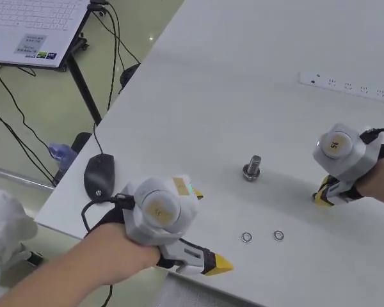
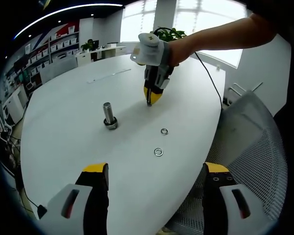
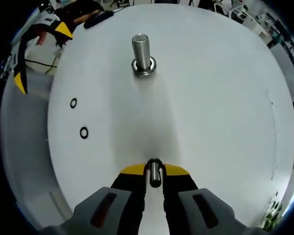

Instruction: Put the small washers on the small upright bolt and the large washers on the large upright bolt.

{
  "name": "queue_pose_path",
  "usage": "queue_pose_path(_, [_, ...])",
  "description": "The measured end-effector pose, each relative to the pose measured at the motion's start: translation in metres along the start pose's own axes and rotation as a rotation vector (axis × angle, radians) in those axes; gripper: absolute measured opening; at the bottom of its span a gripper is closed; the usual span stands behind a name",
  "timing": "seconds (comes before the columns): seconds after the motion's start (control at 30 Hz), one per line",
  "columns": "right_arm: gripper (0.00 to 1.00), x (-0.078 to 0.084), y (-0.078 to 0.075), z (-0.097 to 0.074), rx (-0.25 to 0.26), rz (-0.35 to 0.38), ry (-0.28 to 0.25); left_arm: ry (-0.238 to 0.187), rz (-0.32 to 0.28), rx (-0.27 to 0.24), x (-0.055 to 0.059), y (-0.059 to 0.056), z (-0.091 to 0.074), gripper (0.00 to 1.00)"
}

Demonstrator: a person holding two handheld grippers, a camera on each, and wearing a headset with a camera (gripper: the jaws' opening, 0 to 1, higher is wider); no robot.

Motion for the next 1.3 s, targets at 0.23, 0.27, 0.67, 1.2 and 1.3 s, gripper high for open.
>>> queue_pose_path(0.23, [0.13, 0.001, 0.001, 0.001, -0.002, 0.006, 0.008, 0.000, 0.003, 0.001, 0.000, -0.001, 0.000, 0.77])
queue_pose_path(0.27, [0.13, 0.000, 0.001, 0.001, -0.002, 0.005, 0.007, 0.000, 0.001, 0.000, 0.000, -0.001, 0.000, 0.77])
queue_pose_path(0.67, [0.18, 0.001, 0.001, 0.002, -0.004, -0.010, 0.008, 0.003, -0.002, -0.003, 0.002, -0.001, -0.002, 0.77])
queue_pose_path(1.2, [0.20, -0.006, 0.002, -0.008, 0.009, -0.021, -0.021, 0.001, 0.005, -0.005, 0.001, -0.004, -0.006, 0.76])
queue_pose_path(1.3, [0.20, -0.010, 0.004, -0.011, 0.010, -0.032, -0.029, 0.000, 0.008, -0.007, 0.001, -0.005, -0.007, 0.76])
Point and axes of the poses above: the centre of the closed fingertips' face, and the gripper's own axes: z roughly forward along the fingers, y roughly to its left, x roughly out of its underside, the point moved 7 cm from there along -z, roughly backward along the fingers, and after that the axes turned 6 degrees about -y, right-handed, at the moved point
